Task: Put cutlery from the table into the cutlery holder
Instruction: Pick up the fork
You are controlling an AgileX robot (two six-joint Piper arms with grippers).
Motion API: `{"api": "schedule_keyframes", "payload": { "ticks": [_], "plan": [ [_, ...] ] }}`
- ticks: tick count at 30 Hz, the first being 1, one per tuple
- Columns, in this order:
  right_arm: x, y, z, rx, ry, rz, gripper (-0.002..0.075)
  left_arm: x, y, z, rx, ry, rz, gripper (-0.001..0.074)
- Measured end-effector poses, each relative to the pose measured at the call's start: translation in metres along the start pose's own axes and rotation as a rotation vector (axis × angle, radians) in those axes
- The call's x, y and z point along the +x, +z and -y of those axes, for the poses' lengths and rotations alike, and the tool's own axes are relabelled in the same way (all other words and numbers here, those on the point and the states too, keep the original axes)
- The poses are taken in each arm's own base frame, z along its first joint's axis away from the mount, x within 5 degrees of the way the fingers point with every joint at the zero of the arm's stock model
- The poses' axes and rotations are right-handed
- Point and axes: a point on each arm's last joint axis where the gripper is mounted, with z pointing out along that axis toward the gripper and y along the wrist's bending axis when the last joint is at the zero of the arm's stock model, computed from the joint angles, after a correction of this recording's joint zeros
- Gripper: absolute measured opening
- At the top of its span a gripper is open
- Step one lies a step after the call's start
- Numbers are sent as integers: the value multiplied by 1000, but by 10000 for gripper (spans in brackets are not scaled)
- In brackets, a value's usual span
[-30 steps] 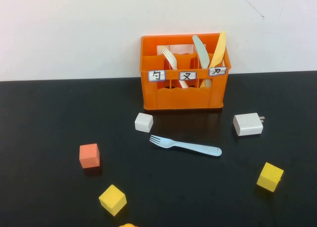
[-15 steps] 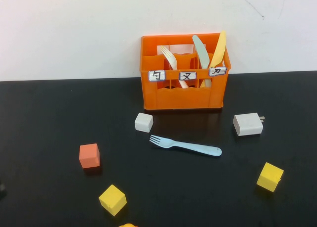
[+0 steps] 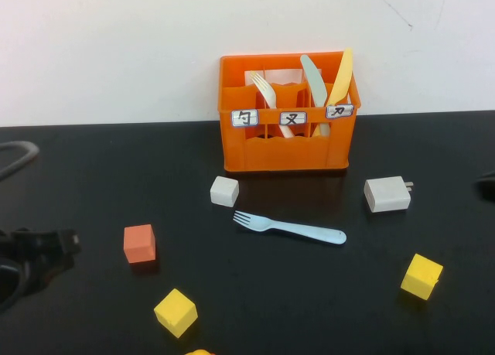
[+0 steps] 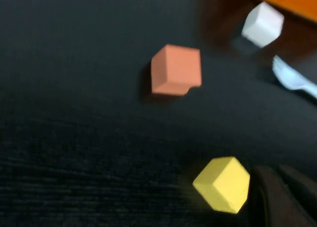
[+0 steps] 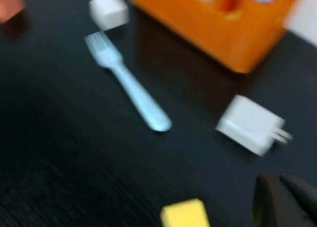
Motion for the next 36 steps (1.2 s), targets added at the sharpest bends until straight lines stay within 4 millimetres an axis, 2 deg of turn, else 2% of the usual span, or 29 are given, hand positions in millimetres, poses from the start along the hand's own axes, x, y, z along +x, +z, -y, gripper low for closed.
{"api": "schedule_keyframes", "payload": {
  "ticks": [6,12,16,22,28,32,36],
  "plan": [
    [-22,59,-9,-167,-117,-69,-2,1,16,-3,-27,-20,-99,-1],
    [-41,120,-33,-296,-281,-158,-2,5,17,-4,-36,-17,-153,-1],
    [-52,151,-49,-368,-403,-220,-2,6,17,-5,-39,-14,-159,-1],
    [-66,186,-53,-459,-484,-321,-2,4,20,-1,-2,-62,-152,-1],
    [-80,208,-48,-498,-522,-358,3,1,44,5,104,-86,-212,-1],
    [-85,219,-45,-522,-547,-389,86,1,69,2,119,-88,-269,-1],
    [-89,228,-46,-519,-563,-389,274,8,88,2,110,-56,-335,-1]
  ]
}}
